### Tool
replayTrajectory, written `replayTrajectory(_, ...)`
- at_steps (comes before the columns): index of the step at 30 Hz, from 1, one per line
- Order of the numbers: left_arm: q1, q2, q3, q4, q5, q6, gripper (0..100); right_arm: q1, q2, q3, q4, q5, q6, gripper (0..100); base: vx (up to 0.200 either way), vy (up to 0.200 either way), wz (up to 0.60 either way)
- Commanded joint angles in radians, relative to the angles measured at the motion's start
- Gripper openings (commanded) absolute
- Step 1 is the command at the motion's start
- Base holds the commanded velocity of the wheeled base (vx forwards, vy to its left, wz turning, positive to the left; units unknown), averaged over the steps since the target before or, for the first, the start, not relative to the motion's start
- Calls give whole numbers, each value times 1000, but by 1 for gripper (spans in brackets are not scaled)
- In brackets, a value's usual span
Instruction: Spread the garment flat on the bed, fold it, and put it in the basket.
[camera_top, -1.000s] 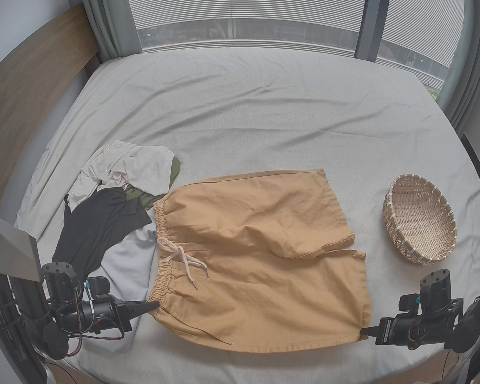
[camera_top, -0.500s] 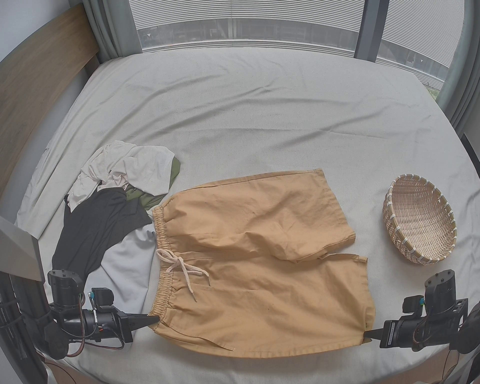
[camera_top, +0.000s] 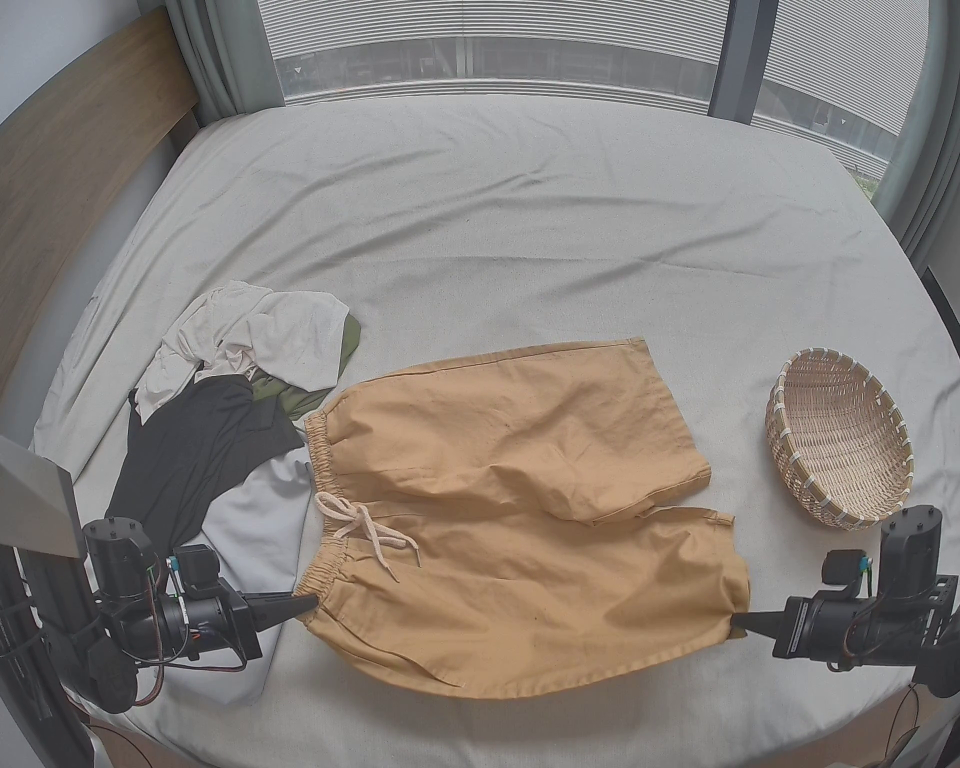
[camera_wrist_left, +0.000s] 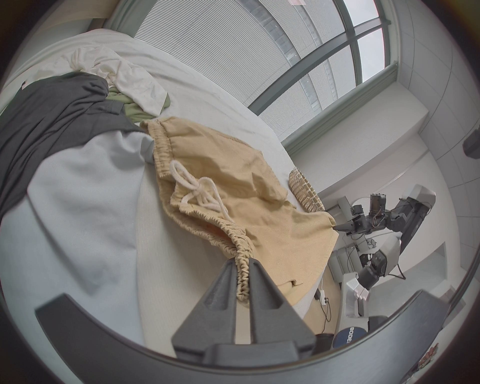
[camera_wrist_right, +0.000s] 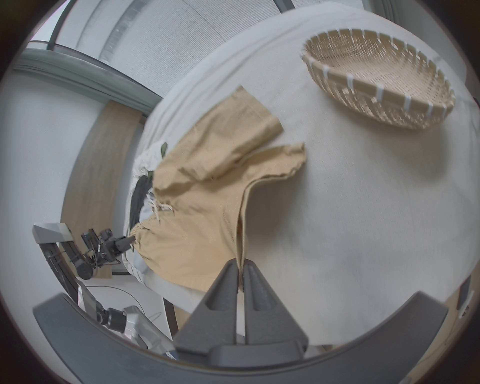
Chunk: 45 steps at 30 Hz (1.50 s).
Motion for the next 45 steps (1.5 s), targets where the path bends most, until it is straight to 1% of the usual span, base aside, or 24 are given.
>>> replayTrajectory(1, 3, -42, -39, -4, -2, -24, 0, -8, -46, -49, -3, 3, 4, 0, 0, 0, 0)
replayTrajectory(5, -2, -72, -53, -4, -2, -61, 0, -31, -46, -109, -2, 6, 20, 0, 0, 0, 0)
replayTrajectory(11, -5, -81, -68, -4, -2, -69, 0, -43, -43, -173, -2, 23, 21, 0, 0, 0, 0)
replayTrajectory(15, 4, -85, -99, -4, -2, -90, 0, -49, -34, -215, 0, 26, 24, 0, 0, 0, 0)
replayTrajectory(17, 9, -101, -114, -4, 0, -126, 0, -54, -30, -230, 0, 37, 38, 0, 0, 0, 0)
replayTrajectory(19, 9, -110, -119, -4, 1, -142, 0, -55, -29, -238, 0, 46, 40, 0, 0, 0, 0)
replayTrajectory(20, 9, -122, -129, -4, 4, -167, 0, -62, -26, -247, 0, 58, 41, 0, 0, 0, 0)
replayTrajectory(23, 9, -139, -145, -4, 7, -215, 0, -75, -18, -267, 1, 66, 41, 0, 0, 0, 0)
replayTrajectory(25, 4, -144, -154, -4, 19, -247, 0, -81, -4, -281, 0, 80, 41, 0, 0, 0, 0)
replayTrajectory(28, -4, -145, -165, -3, 61, -273, 0, -92, 6, -298, 0, 101, 41, 0, 0, 0, 0)
replayTrajectory(29, -14, -144, -171, -3, 96, -287, 0, -97, 20, -314, 0, 112, 41, 0, 0, 0, 0)
replayTrajectory(31, -23, -144, -172, -3, 116, -299, 0, -98, 39, -330, -2, 117, 41, 0, 0, 0, 0)
replayTrajectory(34, -25, -150, -172, -3, 119, -319, 0, -101, 57, -354, -2, 137, 43, 0, 0, 0, 0)
replayTrajectory(39, -14, -161, -172, -3, 122, -322, 0, -114, 75, -408, -2, 169, 41, 0, 0, 0, 0)
replayTrajectory(45, -14, -170, -174, -3, 147, -346, 0, -151, 81, -440, -2, 241, 44, 0, 0, 0, 0)
